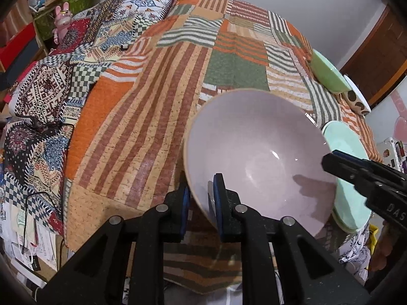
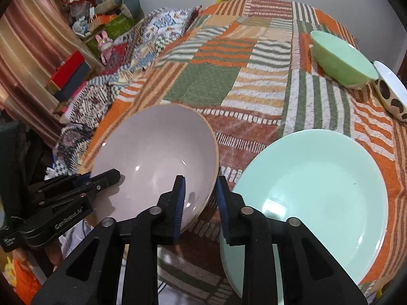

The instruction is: Organize plates and bowls

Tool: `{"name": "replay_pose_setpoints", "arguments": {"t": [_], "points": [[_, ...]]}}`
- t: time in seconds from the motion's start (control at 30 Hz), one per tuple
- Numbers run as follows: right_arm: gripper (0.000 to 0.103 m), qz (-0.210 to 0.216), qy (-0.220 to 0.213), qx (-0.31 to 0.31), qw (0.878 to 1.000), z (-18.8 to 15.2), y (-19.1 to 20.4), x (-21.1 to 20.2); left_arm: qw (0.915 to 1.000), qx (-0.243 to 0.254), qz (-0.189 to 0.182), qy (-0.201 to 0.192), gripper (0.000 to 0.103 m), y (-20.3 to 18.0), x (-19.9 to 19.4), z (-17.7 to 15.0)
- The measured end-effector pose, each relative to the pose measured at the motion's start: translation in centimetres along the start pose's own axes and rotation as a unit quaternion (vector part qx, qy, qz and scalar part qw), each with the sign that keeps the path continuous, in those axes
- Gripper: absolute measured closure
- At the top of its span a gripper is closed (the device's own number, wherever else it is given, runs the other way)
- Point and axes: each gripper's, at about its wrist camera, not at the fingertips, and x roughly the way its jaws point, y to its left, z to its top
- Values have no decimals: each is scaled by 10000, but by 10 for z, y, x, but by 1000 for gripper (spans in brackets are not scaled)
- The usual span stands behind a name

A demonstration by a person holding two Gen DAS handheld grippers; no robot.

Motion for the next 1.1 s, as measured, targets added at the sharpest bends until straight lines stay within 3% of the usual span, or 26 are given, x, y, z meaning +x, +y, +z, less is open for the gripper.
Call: {"name": "replay_pose_setpoints", "arguments": {"t": [0.17,0.37,0.43,0.63,0.83,0.9,1.1], "points": [[69,4,-323,12,9995,-1,-6,-27,9997,-16,30,-244,83,-1,-26,4],[68,-40,-802,178,9966,1,-24,-65,9976,159,26,-677,82,-21,-65,15],[68,-47,-953,235,9952,2,-30,-77,9957,282,12,-887,80,-34,-80,20],[62,-168,-1460,420,9883,1,-53,-114,9858,680,-56,-1533,54,-76,-115,38],[61,-359,-1817,636,9806,2,-84,-146,9780,990,-262,-1818,47,-119,-130,63],[54,-436,-1943,716,9774,5,-95,-154,9750,1067,-312,-1922,44,-134,-132,73],[49,-630,-2241,956,9678,20,-127,-172,9709,1243,-421,-2003,39,-166,-128,100]]}}
